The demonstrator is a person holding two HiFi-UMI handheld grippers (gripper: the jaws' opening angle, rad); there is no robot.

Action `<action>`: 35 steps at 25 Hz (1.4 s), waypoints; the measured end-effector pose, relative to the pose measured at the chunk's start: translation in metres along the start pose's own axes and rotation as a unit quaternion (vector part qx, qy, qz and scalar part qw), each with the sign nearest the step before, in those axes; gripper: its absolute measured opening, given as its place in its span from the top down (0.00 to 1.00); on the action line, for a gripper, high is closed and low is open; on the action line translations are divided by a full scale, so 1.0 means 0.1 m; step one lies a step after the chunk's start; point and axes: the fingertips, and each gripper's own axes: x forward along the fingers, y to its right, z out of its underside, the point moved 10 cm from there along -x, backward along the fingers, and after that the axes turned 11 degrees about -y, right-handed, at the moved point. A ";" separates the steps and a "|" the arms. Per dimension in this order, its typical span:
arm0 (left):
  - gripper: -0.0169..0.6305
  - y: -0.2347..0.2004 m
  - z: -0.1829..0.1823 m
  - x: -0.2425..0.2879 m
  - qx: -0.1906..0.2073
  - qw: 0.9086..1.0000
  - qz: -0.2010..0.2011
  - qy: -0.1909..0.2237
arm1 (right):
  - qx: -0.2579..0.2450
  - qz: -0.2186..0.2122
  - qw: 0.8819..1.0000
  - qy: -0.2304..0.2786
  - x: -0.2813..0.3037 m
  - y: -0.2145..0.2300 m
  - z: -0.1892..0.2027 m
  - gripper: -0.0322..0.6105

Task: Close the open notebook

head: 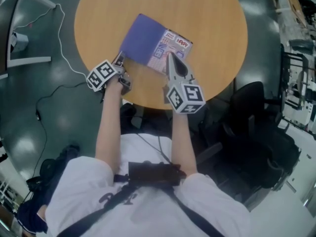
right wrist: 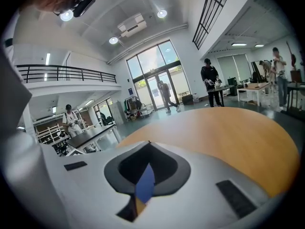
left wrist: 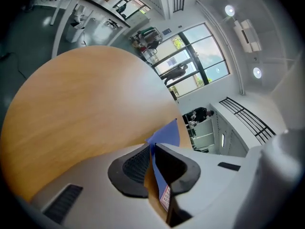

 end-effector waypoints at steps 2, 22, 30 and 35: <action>0.91 0.01 0.00 -0.01 0.009 1.000 -0.004 0.000 | 0.000 0.003 1.000 0.000 -0.01 0.00 0.00 0.92; 0.95 0.69 0.29 -0.31 0.180 0.978 0.090 -0.059 | 0.014 0.027 0.999 0.027 -0.18 -0.10 0.02 0.92; 0.95 0.86 0.48 -0.23 0.227 0.959 0.117 -0.119 | 0.061 0.083 0.994 0.041 -0.40 0.20 0.17 0.92; 0.95 0.92 0.69 -0.10 0.232 0.951 0.128 -0.160 | 0.074 0.099 0.991 0.049 -0.50 0.22 0.24 0.92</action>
